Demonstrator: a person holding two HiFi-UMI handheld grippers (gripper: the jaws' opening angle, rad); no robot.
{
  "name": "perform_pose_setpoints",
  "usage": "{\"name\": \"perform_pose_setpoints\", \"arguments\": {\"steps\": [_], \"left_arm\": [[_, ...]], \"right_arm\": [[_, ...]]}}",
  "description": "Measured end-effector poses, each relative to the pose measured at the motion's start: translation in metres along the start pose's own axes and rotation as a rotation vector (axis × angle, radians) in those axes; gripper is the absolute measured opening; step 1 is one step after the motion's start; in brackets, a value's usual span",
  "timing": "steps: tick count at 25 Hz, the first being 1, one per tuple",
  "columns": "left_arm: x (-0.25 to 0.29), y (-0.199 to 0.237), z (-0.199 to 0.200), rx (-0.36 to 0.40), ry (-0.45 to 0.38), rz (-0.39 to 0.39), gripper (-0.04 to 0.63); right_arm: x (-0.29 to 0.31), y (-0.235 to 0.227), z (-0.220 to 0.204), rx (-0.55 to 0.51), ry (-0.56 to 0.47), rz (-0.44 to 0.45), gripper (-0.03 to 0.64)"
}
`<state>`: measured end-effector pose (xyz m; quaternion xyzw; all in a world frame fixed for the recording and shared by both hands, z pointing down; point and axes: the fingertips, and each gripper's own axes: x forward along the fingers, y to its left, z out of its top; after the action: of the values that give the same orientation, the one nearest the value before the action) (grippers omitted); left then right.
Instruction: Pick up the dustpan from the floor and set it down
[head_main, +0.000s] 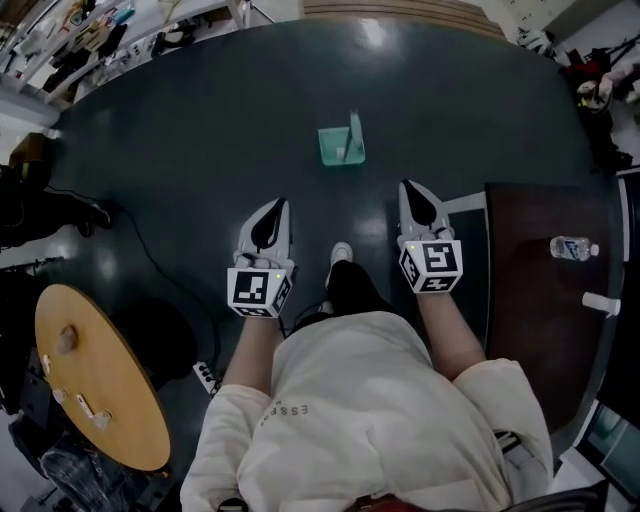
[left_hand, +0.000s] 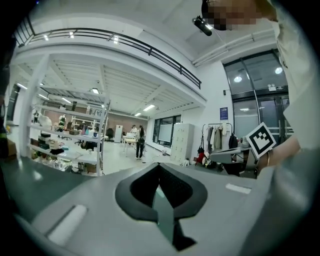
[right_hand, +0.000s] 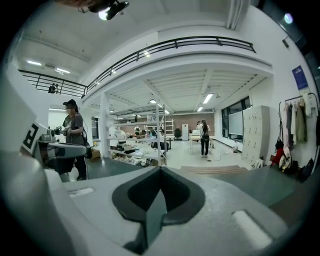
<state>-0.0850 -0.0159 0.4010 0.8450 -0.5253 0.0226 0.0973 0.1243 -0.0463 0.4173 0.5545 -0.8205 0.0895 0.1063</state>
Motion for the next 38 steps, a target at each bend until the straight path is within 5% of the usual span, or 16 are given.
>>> {"name": "perform_pose_setpoints", "arguments": {"steps": [14,20,38], "left_arm": [[-0.146,-0.1,0.0,0.017,-0.041,-0.041,0.005],[-0.161,-0.141,0.005,0.004,-0.052,-0.087,0.006],[-0.181,-0.208,0.004,0.01,-0.081,-0.026,0.005]], "right_arm": [[-0.168,0.059,-0.011,-0.007,-0.053,-0.014,-0.014],[-0.204,0.058,-0.029,0.045,-0.005,0.003,-0.014],[-0.268,0.04,-0.028,-0.056,-0.022,0.076,-0.011]]}}
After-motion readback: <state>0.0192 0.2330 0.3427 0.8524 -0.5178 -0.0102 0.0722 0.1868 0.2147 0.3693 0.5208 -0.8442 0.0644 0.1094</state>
